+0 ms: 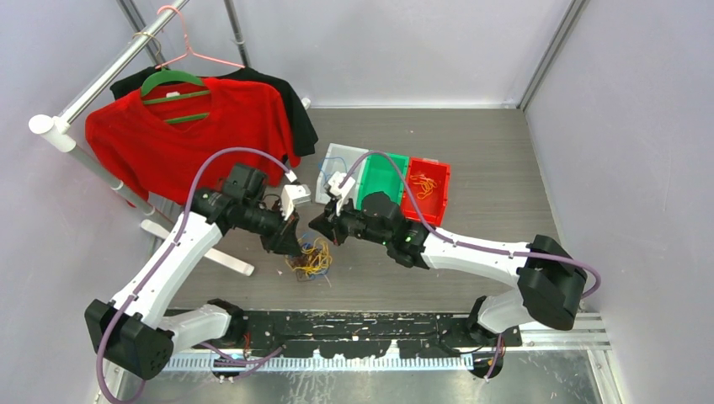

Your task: Untangle the cables

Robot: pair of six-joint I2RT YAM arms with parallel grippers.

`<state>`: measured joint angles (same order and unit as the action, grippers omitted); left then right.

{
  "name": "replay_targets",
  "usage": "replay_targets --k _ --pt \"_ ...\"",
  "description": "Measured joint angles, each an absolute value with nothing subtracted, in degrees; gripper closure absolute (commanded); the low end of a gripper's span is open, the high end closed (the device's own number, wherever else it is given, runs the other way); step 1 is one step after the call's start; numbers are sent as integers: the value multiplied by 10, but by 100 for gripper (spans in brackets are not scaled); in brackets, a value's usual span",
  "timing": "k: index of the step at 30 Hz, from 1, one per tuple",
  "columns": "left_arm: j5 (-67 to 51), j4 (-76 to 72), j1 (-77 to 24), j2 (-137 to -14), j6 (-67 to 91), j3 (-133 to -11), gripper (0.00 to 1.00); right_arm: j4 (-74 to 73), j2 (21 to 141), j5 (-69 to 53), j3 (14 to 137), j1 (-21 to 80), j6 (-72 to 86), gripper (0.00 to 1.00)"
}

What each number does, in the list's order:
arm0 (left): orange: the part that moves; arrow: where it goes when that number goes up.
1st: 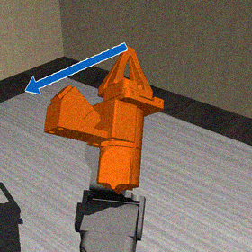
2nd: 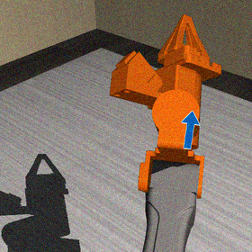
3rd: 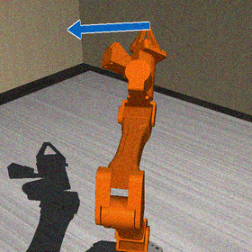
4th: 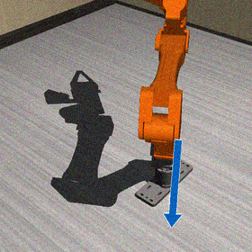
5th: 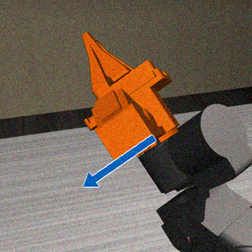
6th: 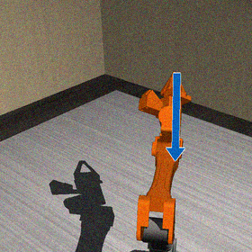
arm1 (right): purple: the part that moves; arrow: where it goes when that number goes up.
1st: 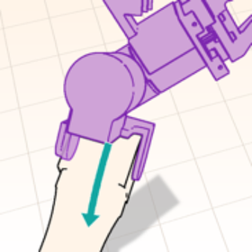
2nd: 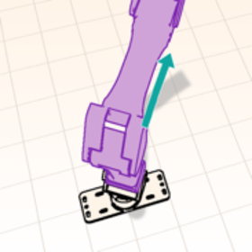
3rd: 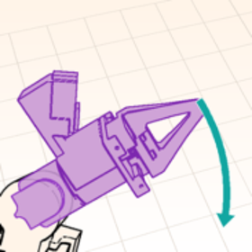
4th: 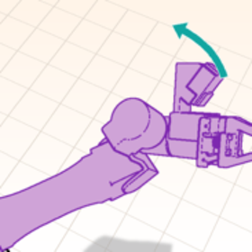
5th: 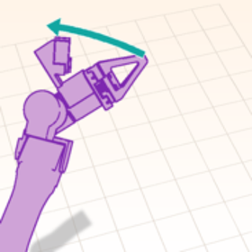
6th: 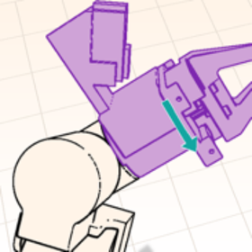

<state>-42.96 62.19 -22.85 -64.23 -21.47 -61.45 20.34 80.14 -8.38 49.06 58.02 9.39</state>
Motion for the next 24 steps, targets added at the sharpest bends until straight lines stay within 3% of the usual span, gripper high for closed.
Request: replay_targets --k 2,3,5,7,9,10,12,15,24 --pt "-403 604 -229 -642 -211 -606 52 220 801 -71 491 580 101 99" --pt "-386 594 -229 -642 -209 -600 38 227 801 -64 490 580 104 99" --pt "-350 576 -229 -642 -206 -589 33 236 800 -53 487 580 109 99" --pt "-323 565 -229 -640 -197 -583 41 242 794 -43 478 580 112 99" --pt "-312 560 -228 -634 -195 -583 60 245 786 -36 470 580 117 97" --pt "-312 559 -228 -630 -194 -583 65 246 783 -35 467 580 119 90" --pt "-317 561 -228 -623 -197 -585 67 251 782 -36 466 580 124 66" --pt "-320 559 -228 -621 -197 -587 68 252 782 -37 465 580 134 48" --pt "-290 515 -228 -682 -192 -569 75 260 766 2 369 579 139 45"
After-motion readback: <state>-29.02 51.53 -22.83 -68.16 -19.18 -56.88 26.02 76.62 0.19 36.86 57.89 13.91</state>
